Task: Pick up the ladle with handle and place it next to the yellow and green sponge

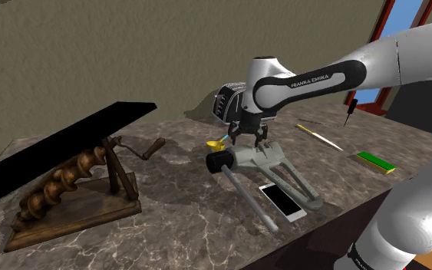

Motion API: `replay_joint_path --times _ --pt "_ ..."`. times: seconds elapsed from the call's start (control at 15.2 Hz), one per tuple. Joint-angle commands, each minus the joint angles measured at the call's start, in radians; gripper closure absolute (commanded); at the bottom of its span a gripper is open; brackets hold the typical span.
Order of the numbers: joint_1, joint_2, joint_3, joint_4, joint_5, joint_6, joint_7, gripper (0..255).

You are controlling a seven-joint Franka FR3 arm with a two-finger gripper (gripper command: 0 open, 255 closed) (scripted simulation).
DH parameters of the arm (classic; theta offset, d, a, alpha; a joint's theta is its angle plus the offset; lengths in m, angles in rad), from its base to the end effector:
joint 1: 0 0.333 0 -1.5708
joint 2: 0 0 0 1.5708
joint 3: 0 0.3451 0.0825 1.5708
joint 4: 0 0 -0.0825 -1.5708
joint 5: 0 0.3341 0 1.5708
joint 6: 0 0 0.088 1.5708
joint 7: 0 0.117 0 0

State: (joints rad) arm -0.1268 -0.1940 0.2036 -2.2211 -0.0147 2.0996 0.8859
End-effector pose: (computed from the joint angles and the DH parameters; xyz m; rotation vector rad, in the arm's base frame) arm 0.4460 0.0384 0.5022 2.8749 -1.2231 0.1324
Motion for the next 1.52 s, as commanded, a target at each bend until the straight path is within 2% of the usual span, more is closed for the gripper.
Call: replay_joint_path --times 0.0,0.33,0.79,1.45 --pt "-0.012 0.075 0.010 0.050 -0.022 0.041 0.079 0" --pt "-0.028 0.251 0.010 0.189 -0.089 0.111 0.257 0" --pt "-0.022 0.483 -0.034 0.422 -0.170 0.154 0.473 0" --pt "-0.020 0.545 -0.044 0.408 -0.189 0.229 0.485 0"
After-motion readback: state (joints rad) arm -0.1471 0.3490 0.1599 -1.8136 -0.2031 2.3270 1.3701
